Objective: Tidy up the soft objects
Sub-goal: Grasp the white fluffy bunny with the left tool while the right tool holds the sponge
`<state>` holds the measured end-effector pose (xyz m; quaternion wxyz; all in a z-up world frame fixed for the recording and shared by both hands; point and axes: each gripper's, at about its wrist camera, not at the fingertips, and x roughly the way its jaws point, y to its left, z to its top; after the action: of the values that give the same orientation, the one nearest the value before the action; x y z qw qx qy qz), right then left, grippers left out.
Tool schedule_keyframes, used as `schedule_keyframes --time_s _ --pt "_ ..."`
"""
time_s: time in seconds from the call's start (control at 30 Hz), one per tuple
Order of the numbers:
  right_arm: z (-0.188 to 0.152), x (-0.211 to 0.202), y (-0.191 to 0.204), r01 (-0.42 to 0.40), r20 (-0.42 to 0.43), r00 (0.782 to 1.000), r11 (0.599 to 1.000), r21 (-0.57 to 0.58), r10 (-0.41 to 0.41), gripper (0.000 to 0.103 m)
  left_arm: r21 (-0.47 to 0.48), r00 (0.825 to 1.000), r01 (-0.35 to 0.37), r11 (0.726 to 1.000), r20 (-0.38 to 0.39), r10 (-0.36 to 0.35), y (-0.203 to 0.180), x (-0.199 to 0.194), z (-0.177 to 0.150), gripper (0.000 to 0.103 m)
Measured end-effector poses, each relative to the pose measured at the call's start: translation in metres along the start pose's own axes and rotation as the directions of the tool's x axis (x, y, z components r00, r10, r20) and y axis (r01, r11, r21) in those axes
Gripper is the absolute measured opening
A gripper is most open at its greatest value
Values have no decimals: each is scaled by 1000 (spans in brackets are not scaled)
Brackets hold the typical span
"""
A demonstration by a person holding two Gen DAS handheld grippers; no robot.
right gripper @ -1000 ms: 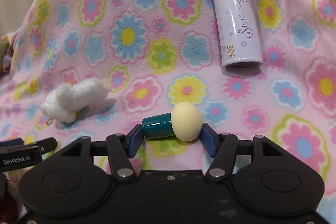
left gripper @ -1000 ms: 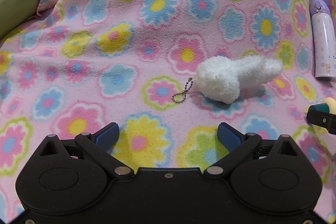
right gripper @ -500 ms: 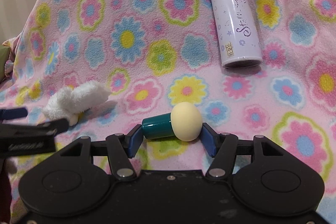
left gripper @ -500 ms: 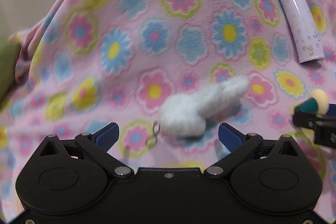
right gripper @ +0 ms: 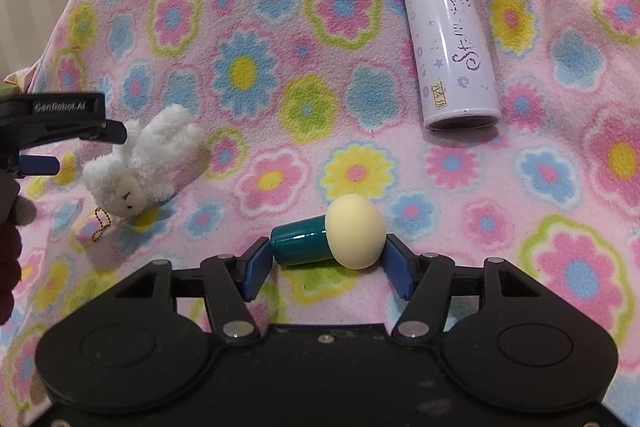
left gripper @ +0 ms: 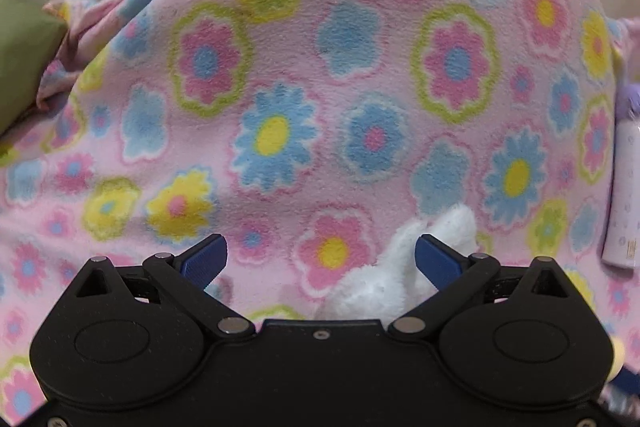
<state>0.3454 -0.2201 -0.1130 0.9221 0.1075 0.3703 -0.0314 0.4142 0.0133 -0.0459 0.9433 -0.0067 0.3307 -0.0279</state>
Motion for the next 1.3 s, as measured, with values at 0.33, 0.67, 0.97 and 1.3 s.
schedule_keyframes --time_s 0.33,0.67,0.97,1.3 --pt "0 0 1 2 1 1000 1000 -2 -2 62 281 998 49 959 28 -59 -49 4 -25 99" --pt "0 1 1 0 1 1000 1000 -5 0 64 141 992 121 983 -58 -113 -30 8 -44 100" --pt "0 1 2 1 3 1000 1000 -4 -1 64 52 977 177 983 -130 -169 -13 -9 -74 101" --pt "0 1 2 4 3 1000 1000 -8 -4 64 151 984 162 975 -104 -147 -22 -26 -69 98"
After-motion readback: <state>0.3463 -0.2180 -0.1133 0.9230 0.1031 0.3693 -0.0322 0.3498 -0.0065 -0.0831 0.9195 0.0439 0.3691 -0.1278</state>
